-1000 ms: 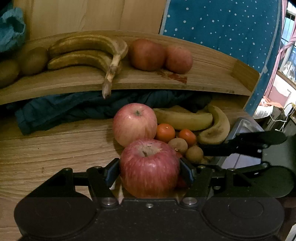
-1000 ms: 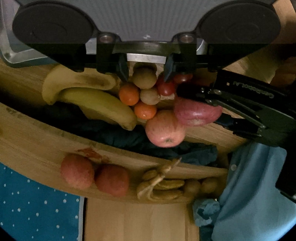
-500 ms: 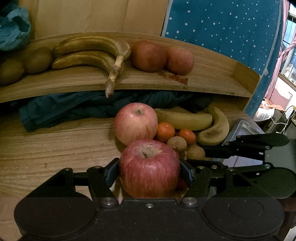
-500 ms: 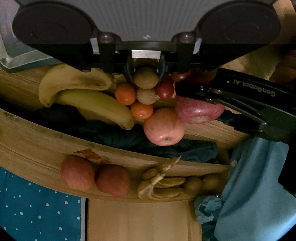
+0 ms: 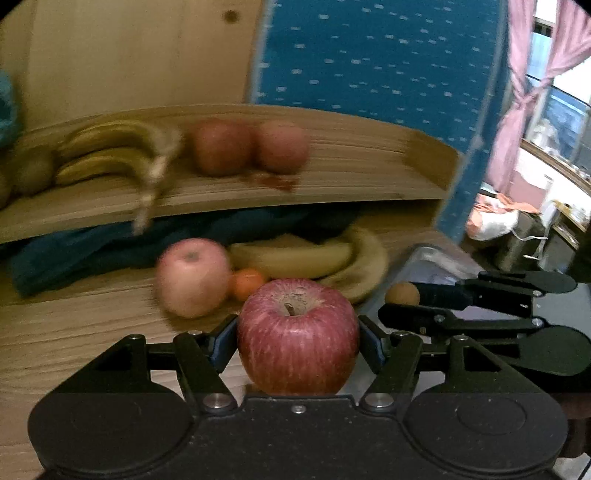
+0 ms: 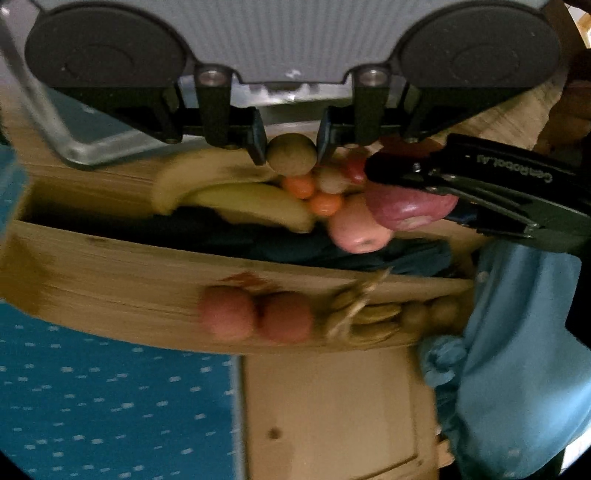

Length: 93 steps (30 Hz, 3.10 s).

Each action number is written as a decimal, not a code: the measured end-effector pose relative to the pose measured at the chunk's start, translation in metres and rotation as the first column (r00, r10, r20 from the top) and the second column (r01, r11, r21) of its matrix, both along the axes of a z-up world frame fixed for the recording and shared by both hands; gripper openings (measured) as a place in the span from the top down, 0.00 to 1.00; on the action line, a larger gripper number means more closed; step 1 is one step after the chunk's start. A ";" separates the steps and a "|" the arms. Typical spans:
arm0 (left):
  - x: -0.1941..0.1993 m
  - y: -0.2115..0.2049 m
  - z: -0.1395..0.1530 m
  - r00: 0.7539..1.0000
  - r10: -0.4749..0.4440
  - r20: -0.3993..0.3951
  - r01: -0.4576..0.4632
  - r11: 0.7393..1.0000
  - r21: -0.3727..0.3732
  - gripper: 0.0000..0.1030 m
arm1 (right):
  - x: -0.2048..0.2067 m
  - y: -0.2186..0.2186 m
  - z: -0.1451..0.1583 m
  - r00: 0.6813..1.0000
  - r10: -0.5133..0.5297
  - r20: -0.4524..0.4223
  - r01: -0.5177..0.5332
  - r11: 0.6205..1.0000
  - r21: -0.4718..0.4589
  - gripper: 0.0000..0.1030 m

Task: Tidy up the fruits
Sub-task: 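Carry the apple in left tool and kiwi in right tool over the steel tray, then open left tool to drop the apple while right tool releases the kiwi onto tray, then withdraw both open tools from the tray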

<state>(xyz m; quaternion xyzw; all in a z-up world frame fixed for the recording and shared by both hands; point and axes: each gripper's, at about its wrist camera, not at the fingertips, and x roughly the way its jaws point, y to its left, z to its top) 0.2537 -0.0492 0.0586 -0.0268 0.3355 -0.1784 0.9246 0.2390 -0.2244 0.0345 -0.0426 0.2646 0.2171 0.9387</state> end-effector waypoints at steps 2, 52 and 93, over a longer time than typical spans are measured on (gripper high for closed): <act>-0.001 -0.012 -0.001 1.000 -0.028 0.002 0.028 1.000 -0.006 0.33 | -0.003 -0.012 0.001 0.999 -0.038 0.006 0.038 0.999 -0.009 0.68; -0.096 -0.031 -0.001 0.997 -0.039 0.073 0.037 0.999 0.029 0.01 | -0.124 -0.070 -0.009 0.941 -0.318 0.119 0.312 0.948 0.069 0.00; -0.184 0.042 -0.036 0.998 0.045 0.039 -0.047 0.998 0.043 0.01 | -0.219 -0.002 -0.038 0.923 -0.385 -0.010 0.385 0.921 0.050 0.00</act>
